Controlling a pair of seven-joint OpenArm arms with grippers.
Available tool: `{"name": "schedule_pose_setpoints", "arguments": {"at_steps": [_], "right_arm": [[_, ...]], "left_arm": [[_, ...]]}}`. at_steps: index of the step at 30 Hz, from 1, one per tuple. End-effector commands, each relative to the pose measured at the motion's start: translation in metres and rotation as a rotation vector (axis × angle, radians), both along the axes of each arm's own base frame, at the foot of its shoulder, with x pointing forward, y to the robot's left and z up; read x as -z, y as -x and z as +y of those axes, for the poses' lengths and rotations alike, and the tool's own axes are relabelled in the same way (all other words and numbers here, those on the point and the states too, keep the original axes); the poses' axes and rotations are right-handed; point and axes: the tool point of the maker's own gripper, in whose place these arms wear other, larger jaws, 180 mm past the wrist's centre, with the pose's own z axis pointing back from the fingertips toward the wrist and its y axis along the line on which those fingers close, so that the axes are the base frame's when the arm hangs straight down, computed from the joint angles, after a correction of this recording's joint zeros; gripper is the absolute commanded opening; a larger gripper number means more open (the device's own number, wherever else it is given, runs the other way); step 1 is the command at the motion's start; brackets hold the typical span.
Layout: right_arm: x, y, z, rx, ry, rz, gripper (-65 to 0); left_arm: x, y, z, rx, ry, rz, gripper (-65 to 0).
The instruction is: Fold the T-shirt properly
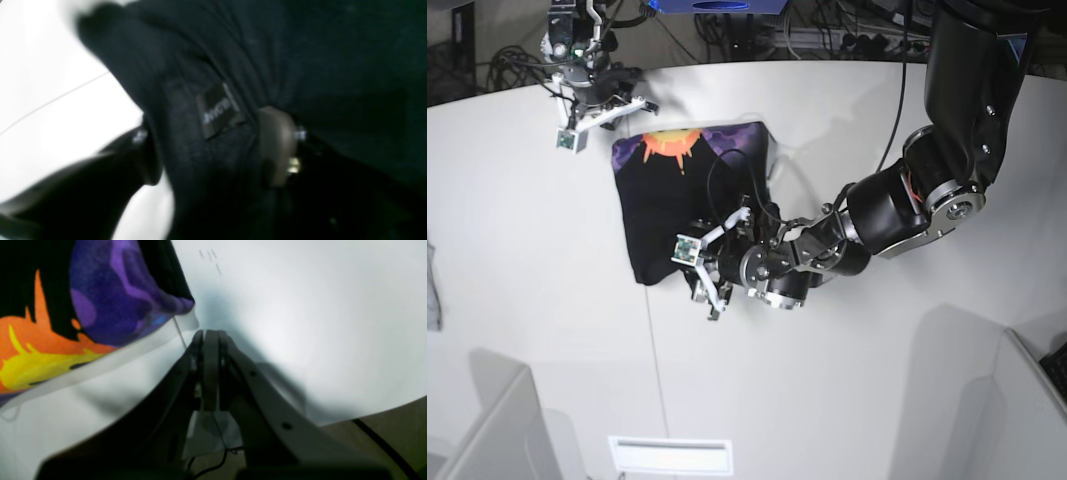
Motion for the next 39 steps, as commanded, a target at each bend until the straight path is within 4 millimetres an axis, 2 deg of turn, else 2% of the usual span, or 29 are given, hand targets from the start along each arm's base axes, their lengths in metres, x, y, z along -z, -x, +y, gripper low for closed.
{"name": "schedule_pose_setpoints", "arguments": {"at_steps": [1, 4, 7, 12, 15, 17, 18, 20, 23, 25, 27, 30, 36, 39], "right_arm": [[-0.007, -0.006, -0.001, 0.004, 0.004, -0.032, -65.0], [-0.007, -0.006, -0.002, 0.003, 0.005, -0.032, -65.0], [-0.007, -0.006, -0.002, 0.003, 0.005, -0.032, -65.0], [-0.008, -0.007, -0.002, 0.003, 0.006, -0.035, -65.0], [-0.009, -0.007, -0.002, 0.002, 0.008, -0.038, -65.0], [-0.014, -0.012, -0.005, 0.002, 0.021, -0.070, -65.0], [-0.016, -0.013, -0.006, 0.004, 0.025, -0.084, -65.0], [-0.024, -0.015, -0.011, 0.003, 0.045, -0.114, -65.0], [-0.036, -0.021, -0.021, -0.023, 0.089, -0.166, -65.0], [-0.043, -0.024, -0.026, -0.031, 0.110, -0.197, -65.0], [-0.051, -0.026, -0.033, -0.045, 0.142, -0.233, -65.0], [-0.055, -0.022, -0.042, -0.065, 0.182, -0.262, -65.0], [-0.056, 0.000, -0.057, -0.103, 0.243, -0.261, -65.0], [-0.058, 0.011, -0.061, -0.125, 0.267, -0.274, -65.0]], "left_arm": [[-0.013, -0.011, -0.001, 0.017, -0.013, -0.041, -16.9], [-0.049, -0.032, -0.016, -0.040, 0.100, -0.077, -11.5], [-0.079, -0.047, -0.024, -0.076, 0.187, -0.109, -10.2], [-0.116, -0.059, -0.038, -0.106, 0.262, -0.160, -10.2], [-0.145, -0.064, -0.044, -0.161, 0.337, -0.174, -10.5], [-0.181, -0.061, -0.048, -0.195, 0.448, -0.174, -11.0], [-0.191, -0.060, -0.044, -0.220, 0.476, -0.172, -11.2], [-0.201, -0.058, -0.021, -0.278, 0.492, -0.195, -14.2], [-0.204, -0.042, 0.011, -0.340, 0.523, -0.220, -30.1], [-0.203, -0.030, 0.034, -0.379, 0.540, -0.239, -45.9], [-0.191, -0.017, 0.059, -0.436, 0.526, -0.247, -63.5], [-0.171, 0.001, 0.087, -0.499, 0.481, -0.245, -65.0], [-0.151, 0.043, 0.141, -0.625, 0.440, -0.219, -65.0], [-0.142, 0.071, 0.146, -0.611, 0.499, -0.171, -65.0]]}}
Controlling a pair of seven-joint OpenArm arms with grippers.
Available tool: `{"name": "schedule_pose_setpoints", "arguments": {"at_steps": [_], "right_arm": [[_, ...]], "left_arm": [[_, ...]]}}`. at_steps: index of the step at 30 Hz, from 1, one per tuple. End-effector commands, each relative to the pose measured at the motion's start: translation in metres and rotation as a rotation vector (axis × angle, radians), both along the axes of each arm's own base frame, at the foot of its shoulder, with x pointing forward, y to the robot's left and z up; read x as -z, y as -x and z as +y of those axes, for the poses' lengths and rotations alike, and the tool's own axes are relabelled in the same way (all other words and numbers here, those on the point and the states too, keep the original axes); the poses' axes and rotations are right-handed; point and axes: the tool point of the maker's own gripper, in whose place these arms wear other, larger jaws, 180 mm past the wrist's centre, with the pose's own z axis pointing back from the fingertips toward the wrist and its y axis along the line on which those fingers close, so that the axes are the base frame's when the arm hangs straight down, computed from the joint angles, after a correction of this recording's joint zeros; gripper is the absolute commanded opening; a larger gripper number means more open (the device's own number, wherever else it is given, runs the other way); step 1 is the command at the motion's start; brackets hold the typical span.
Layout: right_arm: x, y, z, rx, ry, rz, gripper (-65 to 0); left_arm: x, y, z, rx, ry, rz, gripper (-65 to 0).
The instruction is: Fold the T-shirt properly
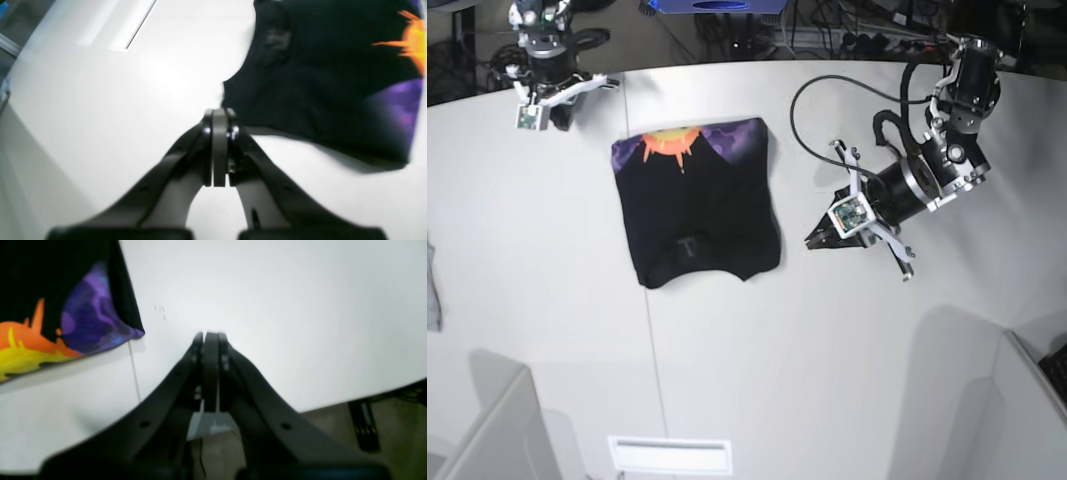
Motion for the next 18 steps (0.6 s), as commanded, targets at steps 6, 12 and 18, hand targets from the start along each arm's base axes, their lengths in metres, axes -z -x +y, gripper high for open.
{"name": "schedule_pose_setpoints", "arguments": {"at_steps": [6, 12, 18], "right_arm": [[-0.007, 0.033, -0.007, -0.011, 0.042, -0.008, -65.0], [-0.003, 0.086, -0.028, 0.023, 0.091, 0.102, -65.0], [0.005, 0.143, -0.025, 0.016, 0.082, 0.251, -65.0]], "left_arm": [[0.005, 0.077, 0.019, 0.047, 0.207, 0.071, -65.0], [0.023, 0.138, 0.046, -0.031, 0.256, 0.215, -65.0], [0.042, 0.193, 0.053, -0.057, 0.236, 0.380, -65.0]]}}
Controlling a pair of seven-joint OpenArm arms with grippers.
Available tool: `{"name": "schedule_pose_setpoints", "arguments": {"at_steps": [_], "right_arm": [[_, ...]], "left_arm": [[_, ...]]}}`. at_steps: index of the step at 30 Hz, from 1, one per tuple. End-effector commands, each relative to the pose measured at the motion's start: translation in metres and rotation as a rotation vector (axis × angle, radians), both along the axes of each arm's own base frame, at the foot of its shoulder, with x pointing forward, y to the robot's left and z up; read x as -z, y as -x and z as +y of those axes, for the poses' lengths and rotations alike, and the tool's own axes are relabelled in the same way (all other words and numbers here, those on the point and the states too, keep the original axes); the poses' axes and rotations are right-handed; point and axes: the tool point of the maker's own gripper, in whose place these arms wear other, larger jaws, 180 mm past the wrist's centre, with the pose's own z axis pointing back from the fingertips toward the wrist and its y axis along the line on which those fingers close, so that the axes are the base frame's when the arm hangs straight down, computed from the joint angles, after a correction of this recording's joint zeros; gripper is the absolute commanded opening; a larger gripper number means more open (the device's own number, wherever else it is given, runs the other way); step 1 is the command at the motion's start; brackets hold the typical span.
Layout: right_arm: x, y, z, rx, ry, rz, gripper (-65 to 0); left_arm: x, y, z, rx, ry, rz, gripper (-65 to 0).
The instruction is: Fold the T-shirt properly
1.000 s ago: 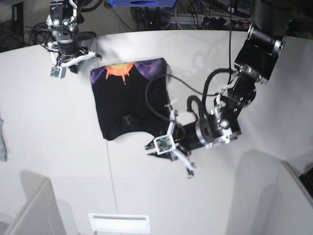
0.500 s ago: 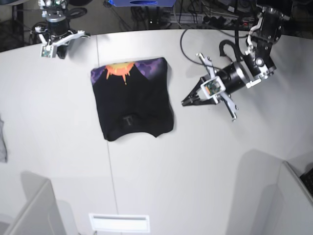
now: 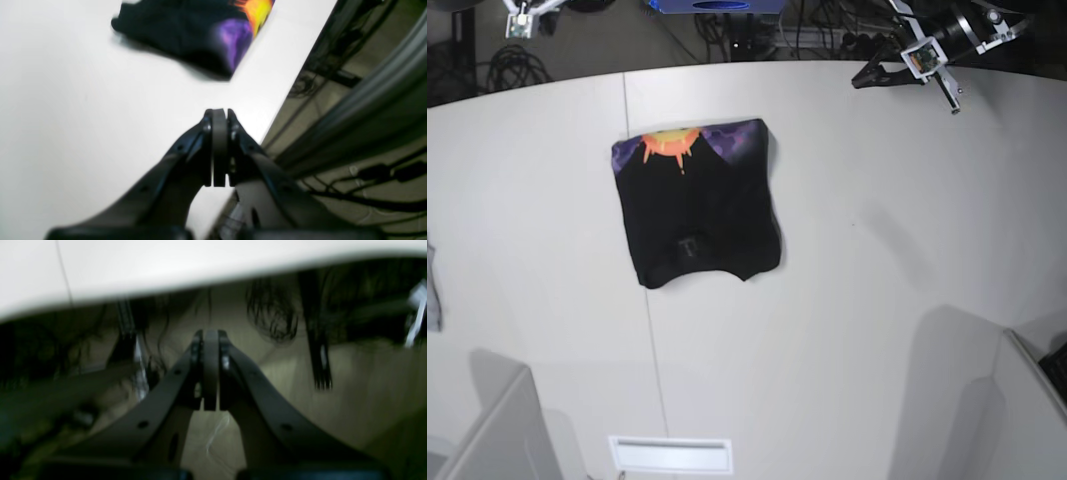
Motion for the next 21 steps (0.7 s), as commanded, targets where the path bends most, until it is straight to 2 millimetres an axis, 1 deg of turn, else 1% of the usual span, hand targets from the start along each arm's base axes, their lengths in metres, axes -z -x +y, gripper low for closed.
{"name": "schedule_pose_setpoints", "arguments": {"at_steps": [1, 2, 4, 6, 9, 11, 13, 15, 17, 18, 20, 21], "right_arm": [[-0.005, 0.007, -0.003, -0.007, 0.015, 0.003, -65.0], [-0.002, 0.017, -0.004, -0.001, 0.014, 0.036, -65.0], [0.006, 0.033, -0.002, 0.023, 0.004, 0.097, -65.0], [0.020, 0.056, -0.004, 0.045, -0.006, 0.199, -65.0], [0.060, 0.098, 0.013, 0.045, -0.065, 0.389, -65.0], [0.088, 0.124, 0.025, -0.011, -0.092, 0.496, -65.0], [0.115, 0.152, 0.035, -0.110, -0.107, 0.596, -65.0], [0.137, 0.167, 0.044, -0.223, -0.112, 0.647, -65.0], [0.156, 0.179, 0.051, -0.325, -0.111, 0.674, -65.0], [0.165, 0.179, 0.053, -0.365, -0.108, 0.671, -65.0], [0.180, 0.183, 0.052, -0.433, -0.088, 0.686, -65.0], [0.188, 0.183, 0.056, -0.459, -0.085, 0.688, -65.0]], "left_arm": [[-0.006, 0.016, -0.007, 0.010, 0.048, 0.034, -65.0], [-0.002, 0.027, -0.007, 0.008, 0.049, 0.072, -65.0], [0.007, 0.047, -0.003, -0.009, 0.043, 0.140, -65.0], [0.023, 0.071, 0.003, -0.060, 0.037, 0.232, -65.0], [0.060, 0.113, 0.019, -0.187, 0.016, 0.388, -65.0], [0.087, 0.144, 0.032, -0.277, -0.006, 0.496, -65.0], [0.112, 0.167, 0.042, -0.381, 0.002, 0.567, -65.0], [0.135, 0.183, 0.050, -0.488, 0.023, 0.612, -65.0], [0.163, 0.199, 0.051, -0.546, 0.031, 0.666, -65.0], [0.176, 0.206, 0.051, -0.547, 0.019, 0.698, -65.0], [0.208, 0.222, 0.054, -0.560, -0.055, 0.747, -65.0], [0.223, 0.230, 0.053, -0.562, -0.106, 0.771, -65.0]]}}
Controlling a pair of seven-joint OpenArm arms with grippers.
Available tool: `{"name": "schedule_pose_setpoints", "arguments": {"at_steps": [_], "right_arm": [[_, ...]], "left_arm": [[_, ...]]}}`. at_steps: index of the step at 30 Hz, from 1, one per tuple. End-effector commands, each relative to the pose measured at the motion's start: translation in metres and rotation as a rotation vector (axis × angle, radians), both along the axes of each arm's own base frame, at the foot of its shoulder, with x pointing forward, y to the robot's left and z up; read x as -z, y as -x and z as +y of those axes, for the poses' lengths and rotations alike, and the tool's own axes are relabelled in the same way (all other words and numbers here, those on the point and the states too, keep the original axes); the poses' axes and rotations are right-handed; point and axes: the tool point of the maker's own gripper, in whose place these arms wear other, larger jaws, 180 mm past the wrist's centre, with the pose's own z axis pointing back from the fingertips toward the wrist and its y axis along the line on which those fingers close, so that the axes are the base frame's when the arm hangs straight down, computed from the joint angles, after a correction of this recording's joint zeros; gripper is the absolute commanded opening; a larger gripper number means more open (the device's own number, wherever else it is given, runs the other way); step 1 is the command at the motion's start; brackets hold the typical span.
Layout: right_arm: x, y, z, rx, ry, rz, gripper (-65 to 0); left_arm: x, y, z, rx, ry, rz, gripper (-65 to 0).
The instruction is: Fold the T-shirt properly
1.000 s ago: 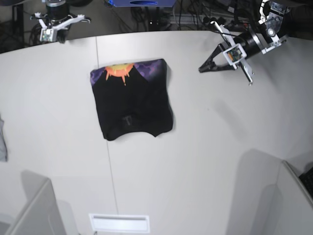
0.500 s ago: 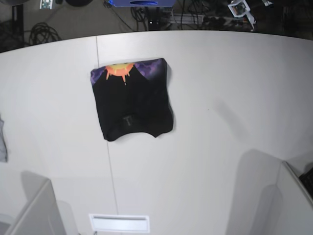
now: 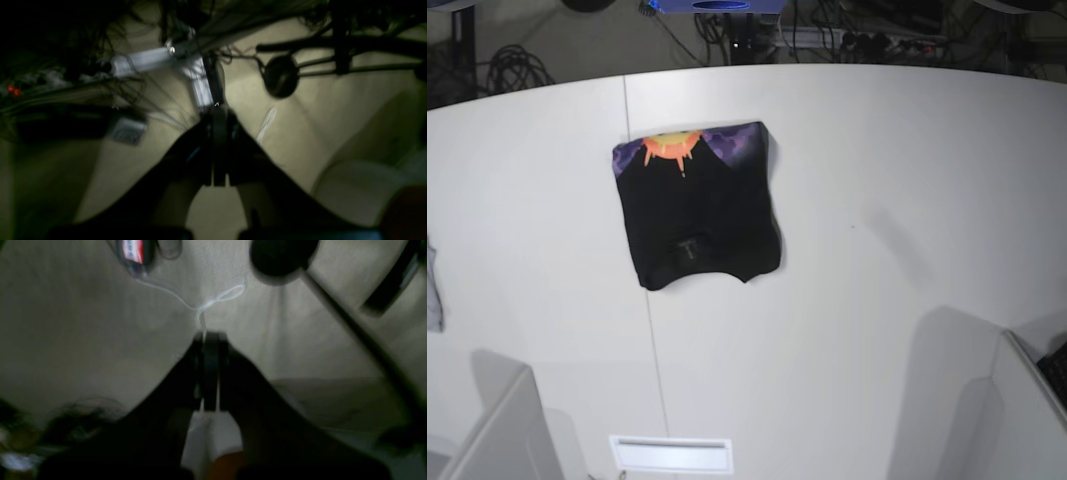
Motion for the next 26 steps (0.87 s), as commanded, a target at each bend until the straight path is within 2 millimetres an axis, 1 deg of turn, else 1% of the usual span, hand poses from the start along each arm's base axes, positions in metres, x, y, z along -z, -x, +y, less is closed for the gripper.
{"name": "schedule_pose_setpoints", "arguments": {"at_steps": [1, 3, 6, 7, 8, 10, 11, 12, 13, 15, 16, 18, 20, 22, 25, 26], "right_arm": [[0.004, 0.006, 0.001, -0.023, 0.003, 0.008, -65.0], [0.017, 0.002, -0.001, -0.026, 0.024, 0.008, -65.0], [0.037, -0.020, -0.005, -0.023, 0.061, -0.018, -65.0], [0.044, -0.030, -0.009, -0.023, 0.078, -0.029, -65.0], [0.049, -0.044, -0.014, -0.023, 0.096, -0.048, -65.0], [0.056, -0.063, -0.029, -0.005, 0.139, -0.077, -65.0], [0.057, -0.073, -0.037, 0.028, 0.163, -0.095, -65.0], [0.058, -0.078, -0.043, 0.056, 0.174, -0.105, -65.0], [0.059, -0.083, -0.045, 0.082, 0.163, -0.110, -65.0], [0.062, -0.096, -0.039, 0.149, 0.099, -0.118, -65.0], [0.063, -0.100, -0.038, 0.185, 0.070, -0.120, -65.0], [0.064, -0.108, -0.031, 0.256, 0.015, -0.125, -65.0], [0.064, -0.109, -0.026, 0.296, -0.018, -0.125, -65.0], [0.064, -0.110, -0.026, 0.297, -0.021, -0.128, -65.0], [0.064, -0.110, -0.023, 0.296, -0.026, -0.128, -65.0], [0.064, -0.110, -0.023, 0.295, -0.026, -0.128, -65.0]], "left_arm": [[0.009, 0.022, -0.001, 0.014, -0.019, 0.063, -65.0], [0.029, 0.028, -0.002, 0.050, -0.075, 0.106, -65.0], [0.051, 0.014, -0.005, 0.061, -0.121, 0.131, -65.0], [0.057, 0.002, -0.007, 0.068, -0.135, 0.132, -65.0], [0.064, -0.016, -0.006, 0.070, -0.158, 0.116, -65.0], [0.074, -0.066, -0.005, 0.067, -0.205, 0.044, -65.0], [0.080, -0.084, -0.003, 0.074, -0.236, 0.041, -65.0], [0.084, -0.093, -0.001, 0.099, -0.261, 0.058, -65.0], [0.087, -0.096, 0.000, 0.115, -0.282, 0.085, -65.0], [0.092, -0.101, -0.006, 0.126, -0.293, 0.128, -65.0], [0.093, -0.100, -0.009, 0.131, -0.294, 0.149, -65.0], [0.094, -0.107, -0.007, 0.137, -0.305, 0.153, -65.0], [0.095, -0.107, -0.006, 0.141, -0.309, 0.162, -65.0], [0.095, -0.106, -0.006, 0.131, -0.310, 0.167, -65.0], [0.094, -0.101, -0.007, 0.124, -0.307, 0.173, -65.0], [0.094, -0.095, -0.007, 0.124, -0.306, 0.179, -65.0]]}}
